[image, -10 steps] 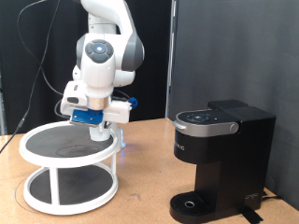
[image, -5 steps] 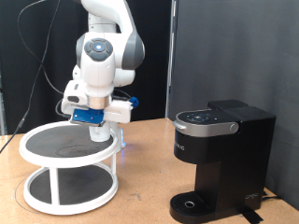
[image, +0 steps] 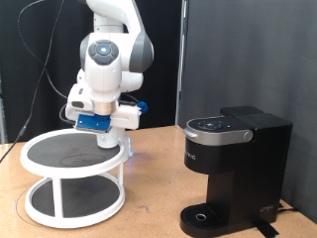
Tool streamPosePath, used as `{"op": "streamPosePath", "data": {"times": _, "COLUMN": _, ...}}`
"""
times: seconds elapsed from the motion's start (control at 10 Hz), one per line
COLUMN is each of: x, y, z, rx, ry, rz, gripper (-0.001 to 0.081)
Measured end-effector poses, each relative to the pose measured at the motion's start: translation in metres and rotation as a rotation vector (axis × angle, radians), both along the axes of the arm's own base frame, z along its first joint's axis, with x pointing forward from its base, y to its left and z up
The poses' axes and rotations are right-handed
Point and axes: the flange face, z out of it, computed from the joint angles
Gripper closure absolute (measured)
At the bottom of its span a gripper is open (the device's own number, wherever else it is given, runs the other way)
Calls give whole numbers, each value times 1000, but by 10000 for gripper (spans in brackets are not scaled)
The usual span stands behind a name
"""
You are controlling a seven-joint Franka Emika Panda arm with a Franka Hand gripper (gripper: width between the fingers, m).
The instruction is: Make a cup of coffee with the keurig machine
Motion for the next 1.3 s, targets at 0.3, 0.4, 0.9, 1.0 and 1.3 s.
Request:
{"op": "streamPosePath", "data": {"times": 0.3, "x": -4, "y": 1, "z": 29, "rx": 44, "ry": -65, "rz": -65, "gripper": 804}}
{"op": "streamPosePath", "data": {"times": 0.4, "x": -7, "y": 1, "z": 41, "rx": 54, "ry": -85, "rz": -114, "gripper": 804}}
{"op": "streamPosePath", "data": {"times": 0.9, "x": -30, "y": 15, "z": 78, "rx": 101, "ry": -24, "rz": -313, "gripper": 805}}
{"op": "streamPosePath", "data": {"times": 1.0, "x": -32, "y": 16, "z": 80, "rx": 101, "ry": -7, "rz": -290, "gripper": 805}}
{"op": "streamPosePath", "data": {"times": 1.3, "x": -31, "y": 20, "z": 71, "rx": 95, "ry": -7, "rz": -449, "gripper": 805}}
